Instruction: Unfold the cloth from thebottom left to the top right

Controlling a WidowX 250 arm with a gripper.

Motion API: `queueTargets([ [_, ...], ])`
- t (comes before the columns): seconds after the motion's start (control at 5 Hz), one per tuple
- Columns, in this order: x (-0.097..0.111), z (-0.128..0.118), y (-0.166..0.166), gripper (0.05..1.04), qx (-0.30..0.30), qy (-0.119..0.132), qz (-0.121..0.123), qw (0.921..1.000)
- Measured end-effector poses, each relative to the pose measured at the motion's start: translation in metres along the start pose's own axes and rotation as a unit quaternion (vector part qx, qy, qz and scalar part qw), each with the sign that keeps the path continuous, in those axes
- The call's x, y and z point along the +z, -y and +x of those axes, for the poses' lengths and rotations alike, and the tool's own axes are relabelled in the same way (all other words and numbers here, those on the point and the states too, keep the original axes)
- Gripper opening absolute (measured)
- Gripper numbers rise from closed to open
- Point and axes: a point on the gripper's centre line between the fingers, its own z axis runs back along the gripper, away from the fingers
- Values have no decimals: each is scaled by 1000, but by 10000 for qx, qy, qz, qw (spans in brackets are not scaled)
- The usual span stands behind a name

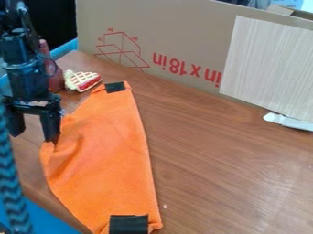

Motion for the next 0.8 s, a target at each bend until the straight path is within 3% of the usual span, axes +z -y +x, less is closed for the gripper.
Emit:
queueTargets([
  [0.2,-2,3,0,1000,55,115,110,9999],
  [0.6,-19,8,0,961,147,20,243,9996],
  [0.8,-23,8,-1,683,172,2,262,9995],
])
